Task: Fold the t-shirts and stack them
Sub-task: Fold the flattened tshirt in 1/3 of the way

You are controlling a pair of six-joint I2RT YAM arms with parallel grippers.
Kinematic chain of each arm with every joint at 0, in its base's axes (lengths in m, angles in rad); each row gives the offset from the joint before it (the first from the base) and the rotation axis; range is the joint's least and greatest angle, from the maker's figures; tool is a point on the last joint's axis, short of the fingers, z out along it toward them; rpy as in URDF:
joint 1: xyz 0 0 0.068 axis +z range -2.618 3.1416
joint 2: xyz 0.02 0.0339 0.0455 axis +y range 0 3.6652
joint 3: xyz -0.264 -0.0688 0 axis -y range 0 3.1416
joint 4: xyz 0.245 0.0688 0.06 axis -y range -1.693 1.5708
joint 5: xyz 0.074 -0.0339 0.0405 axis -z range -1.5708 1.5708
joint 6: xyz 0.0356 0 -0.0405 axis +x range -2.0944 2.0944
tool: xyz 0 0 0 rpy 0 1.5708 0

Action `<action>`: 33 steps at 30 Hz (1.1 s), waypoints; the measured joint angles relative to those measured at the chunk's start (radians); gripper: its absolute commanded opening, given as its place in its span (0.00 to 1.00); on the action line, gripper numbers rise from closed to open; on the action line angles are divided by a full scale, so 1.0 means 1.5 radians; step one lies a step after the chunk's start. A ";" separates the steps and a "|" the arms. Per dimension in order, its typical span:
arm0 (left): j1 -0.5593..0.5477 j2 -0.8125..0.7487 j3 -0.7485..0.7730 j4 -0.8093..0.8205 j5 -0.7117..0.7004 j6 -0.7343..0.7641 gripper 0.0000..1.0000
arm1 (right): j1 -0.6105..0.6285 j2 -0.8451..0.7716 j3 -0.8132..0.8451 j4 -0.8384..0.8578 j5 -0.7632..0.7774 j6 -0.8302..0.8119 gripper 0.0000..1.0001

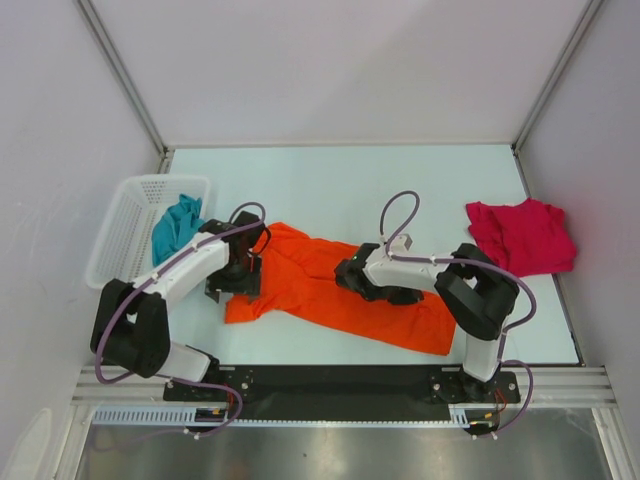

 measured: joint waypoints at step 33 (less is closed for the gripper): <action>-0.011 0.076 -0.038 0.089 0.057 -0.027 0.44 | -0.156 -0.072 -0.014 0.047 0.057 -0.109 0.11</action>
